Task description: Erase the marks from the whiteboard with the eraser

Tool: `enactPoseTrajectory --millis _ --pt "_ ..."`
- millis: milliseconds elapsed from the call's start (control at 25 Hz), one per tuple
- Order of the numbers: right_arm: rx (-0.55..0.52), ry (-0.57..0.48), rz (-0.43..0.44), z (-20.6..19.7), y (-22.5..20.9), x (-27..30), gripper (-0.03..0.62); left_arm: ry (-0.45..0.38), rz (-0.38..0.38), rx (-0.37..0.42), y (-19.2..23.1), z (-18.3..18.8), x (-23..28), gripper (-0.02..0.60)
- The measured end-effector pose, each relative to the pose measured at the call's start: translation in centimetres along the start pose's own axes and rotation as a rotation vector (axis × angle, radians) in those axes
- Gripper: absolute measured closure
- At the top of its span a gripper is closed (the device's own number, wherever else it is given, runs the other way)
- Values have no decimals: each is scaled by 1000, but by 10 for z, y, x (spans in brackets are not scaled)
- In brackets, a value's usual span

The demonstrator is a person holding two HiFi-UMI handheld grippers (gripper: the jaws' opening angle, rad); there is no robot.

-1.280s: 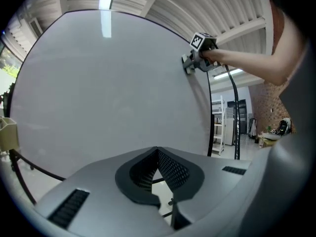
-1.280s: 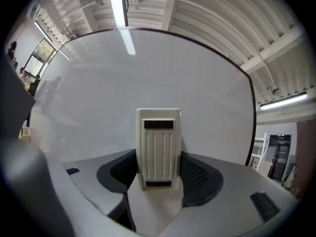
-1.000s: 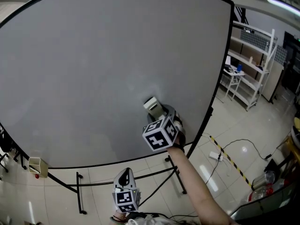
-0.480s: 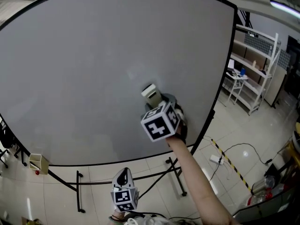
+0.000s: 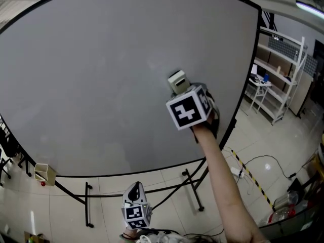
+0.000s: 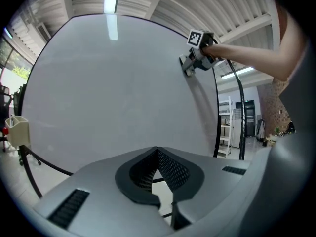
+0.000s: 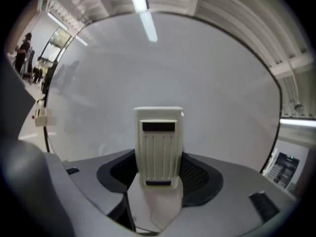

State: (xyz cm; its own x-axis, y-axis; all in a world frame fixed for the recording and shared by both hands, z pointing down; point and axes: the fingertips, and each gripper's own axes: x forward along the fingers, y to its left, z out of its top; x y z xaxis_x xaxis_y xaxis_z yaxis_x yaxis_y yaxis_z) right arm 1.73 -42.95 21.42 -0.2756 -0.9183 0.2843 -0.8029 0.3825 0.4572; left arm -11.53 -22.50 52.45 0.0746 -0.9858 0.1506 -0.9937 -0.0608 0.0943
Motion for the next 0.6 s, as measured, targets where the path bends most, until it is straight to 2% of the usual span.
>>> enactPoseTrajectory --millis 80,160,240,320,400,480,520,600 --pt "-62 103 50 -52 39 22 324 -9 3 -2 2 3 0 580" --pt "-82 144 84 -83 58 33 324 -16 -1 9 2 6 -2 580" --pt "-76 96 58 -61 38 24 326 -14 -7 13 2 6 -5 580" --pt "-66 -42 -60 2 -16 -1 326 -11 -9 8 2 4 -5 580" --pt "12 -133 -133 46 -62 -23 326 -8 -12 11 1 4 -3 580" --pt "102 -102 -94 41 -60 -23 324 -9 -15 15 -1 5 -3 580" --pt "97 -44 -70 23 -42 -15 324 -10 -16 16 -1 6 -3 580" --pt "-27 65 -41 -25 8 6 324 -13 -17 15 -1 7 -1 580"
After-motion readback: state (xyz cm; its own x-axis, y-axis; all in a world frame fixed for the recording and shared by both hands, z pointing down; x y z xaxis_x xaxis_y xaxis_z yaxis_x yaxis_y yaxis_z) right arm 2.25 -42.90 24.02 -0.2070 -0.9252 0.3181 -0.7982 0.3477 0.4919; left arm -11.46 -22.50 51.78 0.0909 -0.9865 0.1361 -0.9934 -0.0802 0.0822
